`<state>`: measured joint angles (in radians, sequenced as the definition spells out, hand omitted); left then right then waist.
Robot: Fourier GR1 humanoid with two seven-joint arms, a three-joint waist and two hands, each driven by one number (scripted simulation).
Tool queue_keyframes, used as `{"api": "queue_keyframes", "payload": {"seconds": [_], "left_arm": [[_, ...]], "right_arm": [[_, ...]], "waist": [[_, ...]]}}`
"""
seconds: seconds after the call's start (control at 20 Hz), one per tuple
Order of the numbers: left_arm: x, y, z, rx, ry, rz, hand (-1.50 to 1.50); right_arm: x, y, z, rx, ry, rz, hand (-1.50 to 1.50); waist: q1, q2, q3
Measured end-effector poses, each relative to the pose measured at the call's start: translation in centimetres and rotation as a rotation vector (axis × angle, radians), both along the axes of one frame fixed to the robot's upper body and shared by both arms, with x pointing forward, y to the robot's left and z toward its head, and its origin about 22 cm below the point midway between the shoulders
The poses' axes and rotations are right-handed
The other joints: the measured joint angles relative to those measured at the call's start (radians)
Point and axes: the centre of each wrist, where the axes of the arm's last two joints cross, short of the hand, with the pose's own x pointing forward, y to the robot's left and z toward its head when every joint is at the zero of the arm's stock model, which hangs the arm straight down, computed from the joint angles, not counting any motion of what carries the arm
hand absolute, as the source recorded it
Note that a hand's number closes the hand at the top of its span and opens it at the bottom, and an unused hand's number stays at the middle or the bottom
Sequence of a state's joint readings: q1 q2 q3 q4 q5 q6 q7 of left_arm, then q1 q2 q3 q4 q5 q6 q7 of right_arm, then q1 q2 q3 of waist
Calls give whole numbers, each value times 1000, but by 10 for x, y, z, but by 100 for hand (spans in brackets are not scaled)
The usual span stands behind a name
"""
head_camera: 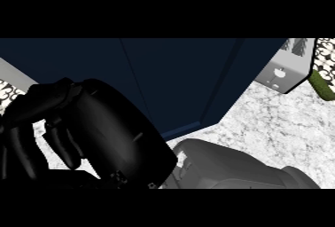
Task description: Pick up the wine, place it into the cabinet and close the cabinet
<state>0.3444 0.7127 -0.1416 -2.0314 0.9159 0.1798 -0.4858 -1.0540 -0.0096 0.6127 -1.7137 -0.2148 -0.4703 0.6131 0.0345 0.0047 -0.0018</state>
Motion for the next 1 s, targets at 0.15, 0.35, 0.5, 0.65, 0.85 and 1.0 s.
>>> {"api": "queue_keyframes", "payload": {"seconds": [0.15, 0.35, 0.5, 0.65, 0.85, 1.0], "left_arm": [[1, 0, 4, -7, -2, 7, -150], [3, -4, 7, 1, -6, 8, -150], [0, -5, 4, 2, -8, 11, -150], [2, -2, 5, 7, -9, 21, -150], [4, 0, 12, 15, -10, 20, -150], [5, 0, 10, 18, -7, 18, -150]], "right_arm": [[21, 10, 6, -33, -54, -52, 150], [54, 15, 11, -51, -63, -107, 150], [75, 14, 9, -55, -61, -125, 150], [93, 12, 9, -61, -52, -116, 150], [108, 7, 3, -66, -68, -97, 150], [118, 4, -1, -64, -84, -83, 150]], "waist": [[-5, -2, 0], [-8, -2, 0], [-8, -6, -1], [-7, -9, -3], [-6, -20, -6], [-3, -27, -7]]}}
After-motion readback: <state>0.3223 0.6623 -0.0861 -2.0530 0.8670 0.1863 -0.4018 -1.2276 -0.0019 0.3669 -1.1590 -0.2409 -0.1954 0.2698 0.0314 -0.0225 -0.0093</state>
